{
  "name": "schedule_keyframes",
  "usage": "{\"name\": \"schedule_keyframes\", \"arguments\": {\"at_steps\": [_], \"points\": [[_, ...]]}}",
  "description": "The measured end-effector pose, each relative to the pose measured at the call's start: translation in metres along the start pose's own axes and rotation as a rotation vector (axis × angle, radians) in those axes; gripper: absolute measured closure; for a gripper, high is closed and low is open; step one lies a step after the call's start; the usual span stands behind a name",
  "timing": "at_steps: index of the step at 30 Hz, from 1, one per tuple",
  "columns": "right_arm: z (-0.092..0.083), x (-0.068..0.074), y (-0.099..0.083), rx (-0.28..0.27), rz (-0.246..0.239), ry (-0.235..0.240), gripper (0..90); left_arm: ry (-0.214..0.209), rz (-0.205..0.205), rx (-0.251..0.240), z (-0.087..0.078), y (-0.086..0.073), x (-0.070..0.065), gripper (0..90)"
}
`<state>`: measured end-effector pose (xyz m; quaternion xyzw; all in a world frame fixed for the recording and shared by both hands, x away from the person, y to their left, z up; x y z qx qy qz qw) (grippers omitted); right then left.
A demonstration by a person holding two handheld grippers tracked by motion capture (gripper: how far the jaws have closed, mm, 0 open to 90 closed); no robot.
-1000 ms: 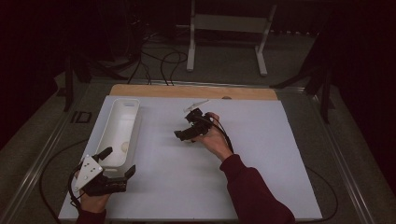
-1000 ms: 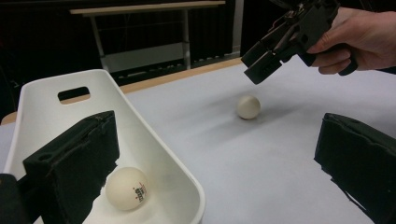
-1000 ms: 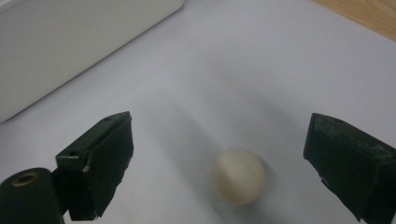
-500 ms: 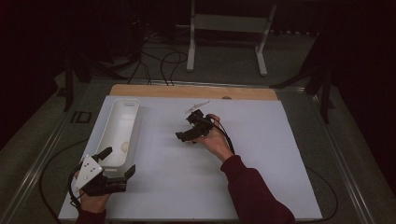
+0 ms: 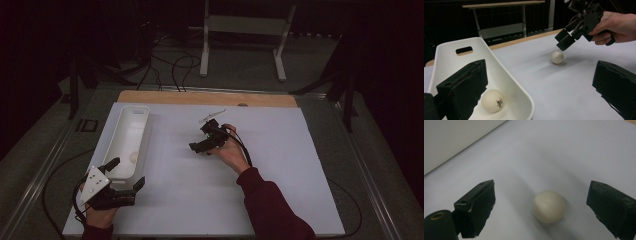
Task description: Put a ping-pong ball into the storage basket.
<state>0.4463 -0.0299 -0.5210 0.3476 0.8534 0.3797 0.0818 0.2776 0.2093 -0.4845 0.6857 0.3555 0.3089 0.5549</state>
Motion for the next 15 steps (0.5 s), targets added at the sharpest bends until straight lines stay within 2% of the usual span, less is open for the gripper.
{"name": "schedule_keyframes", "arguments": {"at_steps": [15], "points": [[0.0063,0.0009,-0.0057,0.029,-0.019,-0.018,8.1,0.000,0.001,0.000,0.0001,0.0000,-0.0001,0.0]]}}
Point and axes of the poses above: each handheld gripper's, and its own axes: z roughly forward along the jaws, y roughly out of its top, x roughly to its left, the point moved 7 cm from there along z, roughly forward along the jaws, and after that the axes turned 3 degrees about -x, right-handed, at the moved point
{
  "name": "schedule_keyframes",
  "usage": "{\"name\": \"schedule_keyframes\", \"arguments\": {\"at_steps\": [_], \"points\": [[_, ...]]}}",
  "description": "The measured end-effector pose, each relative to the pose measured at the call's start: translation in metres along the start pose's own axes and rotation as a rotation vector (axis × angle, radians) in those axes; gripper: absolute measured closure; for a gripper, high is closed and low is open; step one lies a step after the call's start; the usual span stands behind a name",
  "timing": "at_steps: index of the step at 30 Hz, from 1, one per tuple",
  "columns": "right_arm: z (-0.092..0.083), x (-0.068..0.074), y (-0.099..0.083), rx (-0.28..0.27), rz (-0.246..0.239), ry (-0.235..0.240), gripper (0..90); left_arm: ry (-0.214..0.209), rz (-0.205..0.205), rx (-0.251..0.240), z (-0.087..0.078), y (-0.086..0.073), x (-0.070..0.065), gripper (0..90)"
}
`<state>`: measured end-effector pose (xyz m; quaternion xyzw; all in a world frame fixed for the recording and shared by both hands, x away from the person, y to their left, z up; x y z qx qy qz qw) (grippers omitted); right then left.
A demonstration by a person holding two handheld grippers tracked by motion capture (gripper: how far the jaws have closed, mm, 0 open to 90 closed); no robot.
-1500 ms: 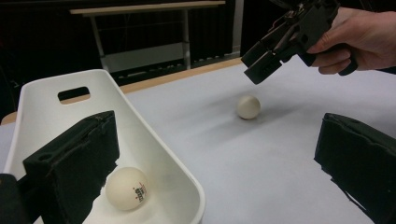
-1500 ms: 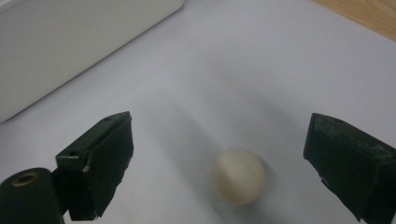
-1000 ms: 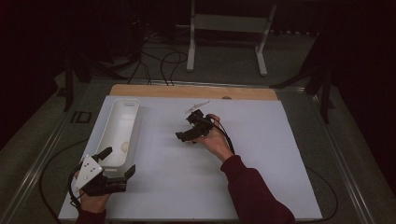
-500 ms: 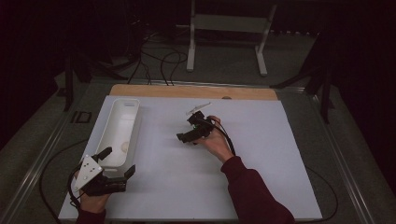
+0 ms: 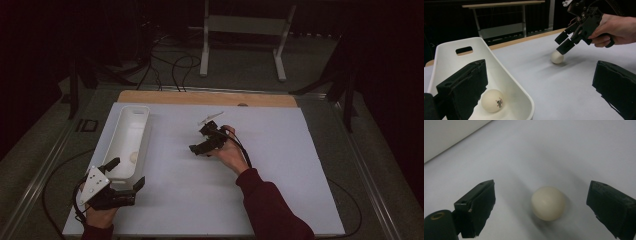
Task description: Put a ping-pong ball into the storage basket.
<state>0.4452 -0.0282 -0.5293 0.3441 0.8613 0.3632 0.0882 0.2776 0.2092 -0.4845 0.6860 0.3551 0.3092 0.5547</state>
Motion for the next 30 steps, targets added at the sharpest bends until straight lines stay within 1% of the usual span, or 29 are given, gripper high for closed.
{"name": "schedule_keyframes", "arguments": {"at_steps": [4,22,30], "points": [[0.0019,0.0006,-0.0007,0.006,-0.014,-0.005,8.2,0.000,-0.001,0.000,-0.0002,0.0000,0.0001,0.0],[0.0076,-0.0038,-0.0064,0.018,0.006,-0.011,9.6,0.000,-0.001,0.000,0.0001,0.0000,0.0000,0.0],[0.0089,-0.0051,-0.0074,0.020,0.005,-0.013,10.4,-0.001,-0.002,0.000,0.0002,0.0000,-0.0001,0.0]]}}
Point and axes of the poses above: each handheld gripper's, and its own axes: z roughly forward along the jaws, y roughly out of its top, x roughly to its left, the point moved 7 cm from there along z, roughly forward along the jaws, and after that the axes turned 3 degrees about -x, right-handed, at the moved point
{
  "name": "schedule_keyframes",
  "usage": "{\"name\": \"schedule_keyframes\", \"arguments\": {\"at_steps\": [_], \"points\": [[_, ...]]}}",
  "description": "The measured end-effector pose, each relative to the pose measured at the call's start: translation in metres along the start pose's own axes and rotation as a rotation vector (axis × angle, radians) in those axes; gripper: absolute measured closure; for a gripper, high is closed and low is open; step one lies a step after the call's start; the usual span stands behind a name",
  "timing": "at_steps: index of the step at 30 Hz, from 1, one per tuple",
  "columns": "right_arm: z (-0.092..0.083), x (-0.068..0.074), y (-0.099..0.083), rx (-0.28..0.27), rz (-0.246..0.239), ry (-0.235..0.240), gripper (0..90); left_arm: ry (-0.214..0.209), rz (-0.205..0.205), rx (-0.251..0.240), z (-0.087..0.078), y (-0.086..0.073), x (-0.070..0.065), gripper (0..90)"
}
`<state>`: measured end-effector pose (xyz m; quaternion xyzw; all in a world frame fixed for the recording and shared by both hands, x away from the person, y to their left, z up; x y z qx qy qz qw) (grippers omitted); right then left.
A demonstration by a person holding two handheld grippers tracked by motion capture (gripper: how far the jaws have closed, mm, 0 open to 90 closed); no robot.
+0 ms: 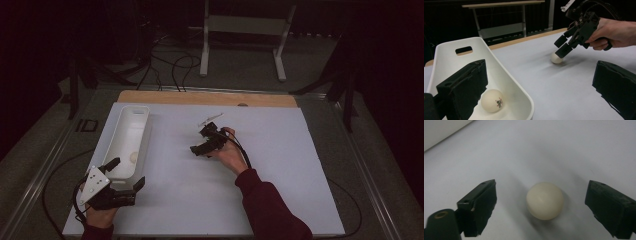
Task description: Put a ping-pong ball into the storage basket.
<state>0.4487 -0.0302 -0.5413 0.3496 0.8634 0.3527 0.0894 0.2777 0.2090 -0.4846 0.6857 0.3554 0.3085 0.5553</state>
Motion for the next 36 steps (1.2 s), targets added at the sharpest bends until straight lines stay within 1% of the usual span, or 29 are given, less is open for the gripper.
{"name": "schedule_keyframes", "arguments": {"at_steps": [19,36], "points": [[0.0053,-0.0037,-0.0042,0.009,0.016,-0.006,10.5,0.000,-0.001,0.000,-0.0002,0.0000,0.0002,0.0],[0.0086,-0.0071,-0.0081,0.021,0.026,-0.010,12.7,0.002,0.000,0.001,-0.0002,-0.0001,0.0002,0.0]]}}
Point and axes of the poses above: each handheld gripper's, and its own axes: z roughly forward along the jaws, y roughly out of its top, x roughly to its left, the point moved 7 cm from there along z, roughly forward along the jaws, and after that the axes turned 3 degrees about -x, right-handed, at the moved point
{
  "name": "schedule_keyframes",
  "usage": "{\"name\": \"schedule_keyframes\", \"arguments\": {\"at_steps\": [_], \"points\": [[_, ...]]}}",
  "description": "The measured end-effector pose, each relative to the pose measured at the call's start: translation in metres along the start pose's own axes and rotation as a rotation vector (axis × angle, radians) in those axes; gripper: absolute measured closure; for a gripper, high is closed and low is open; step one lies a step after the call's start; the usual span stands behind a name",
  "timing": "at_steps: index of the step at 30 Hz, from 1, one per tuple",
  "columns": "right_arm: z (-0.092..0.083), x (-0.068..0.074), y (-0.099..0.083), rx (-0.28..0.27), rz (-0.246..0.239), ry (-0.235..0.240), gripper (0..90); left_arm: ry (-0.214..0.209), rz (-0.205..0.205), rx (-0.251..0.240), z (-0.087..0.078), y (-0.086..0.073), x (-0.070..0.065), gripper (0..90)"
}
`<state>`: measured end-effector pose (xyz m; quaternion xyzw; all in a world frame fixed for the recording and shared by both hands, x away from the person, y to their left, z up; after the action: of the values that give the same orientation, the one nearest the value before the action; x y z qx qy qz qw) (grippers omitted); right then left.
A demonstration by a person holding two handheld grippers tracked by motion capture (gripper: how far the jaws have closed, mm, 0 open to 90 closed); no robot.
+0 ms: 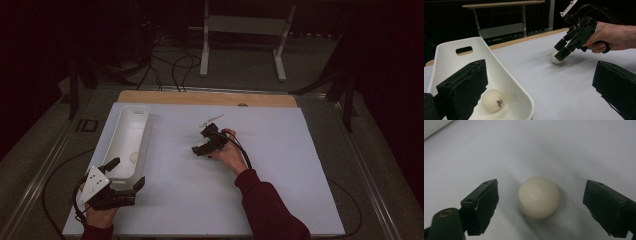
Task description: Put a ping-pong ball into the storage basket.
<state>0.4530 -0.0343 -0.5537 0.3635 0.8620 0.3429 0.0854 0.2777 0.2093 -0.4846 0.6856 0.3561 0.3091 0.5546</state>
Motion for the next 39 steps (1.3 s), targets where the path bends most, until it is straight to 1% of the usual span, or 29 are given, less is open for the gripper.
{"name": "schedule_keyframes", "arguments": {"at_steps": [5,9,18,20,23,26,29,33,36,37,39], "points": [[0.0008,-0.0010,-0.0005,0.001,-0.001,-0.004,13.8,0.000,0.001,0.000,0.0001,0.0000,-0.0001,0.0],[0.0014,-0.0010,-0.0008,0.004,-0.001,-0.008,16.5,0.000,0.000,-0.001,0.0000,0.0001,-0.0001,0.0],[0.0032,-0.0006,-0.0017,0.018,-0.009,-0.033,28.0,0.000,0.000,-0.001,0.0000,0.0001,-0.0001,0.0],[0.0040,-0.0013,-0.0022,0.022,-0.019,-0.038,30.2,0.000,0.000,-0.001,0.0000,0.0001,-0.0001,0.0],[0.0050,-0.0013,-0.0029,0.027,-0.018,-0.046,34.1,0.000,0.000,0.000,0.0000,0.0000,-0.0001,0.0],[0.0051,-0.0010,-0.0030,0.029,-0.024,-0.043,37.1,-0.001,0.001,-0.001,0.0002,0.0001,-0.0002,0.0],[0.0053,-0.0008,-0.0032,0.034,-0.021,-0.045,38.2,0.000,0.001,-0.001,0.0002,0.0001,-0.0002,0.0],[0.0064,-0.0010,-0.0051,0.049,-0.023,-0.051,43.1,-0.001,0.000,-0.001,0.0001,0.0001,-0.0001,0.0],[0.0064,-0.0009,-0.0051,0.048,-0.026,-0.049,44.6,0.000,0.002,0.000,0.0003,0.0000,-0.0003,0.0],[0.0061,-0.0006,-0.0048,0.047,-0.027,-0.048,49.0,-0.001,0.002,-0.001,0.0003,0.0001,-0.0003,0.0],[0.0056,-0.0004,-0.0046,0.047,-0.032,-0.054,49.7,0.000,0.000,0.000,0.0002,0.0000,-0.0002,0.0]]}}
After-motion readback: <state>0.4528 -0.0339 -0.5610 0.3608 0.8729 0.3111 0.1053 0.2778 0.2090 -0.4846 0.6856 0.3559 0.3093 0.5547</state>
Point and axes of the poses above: each handheld gripper's, and its own axes: z roughly forward along the jaws, y roughly out of its top, x roughly to its left, the point moved 7 cm from there along z, roughly forward along the jaws, and after that the axes turned 3 degrees about -x, right-handed, at the moved point
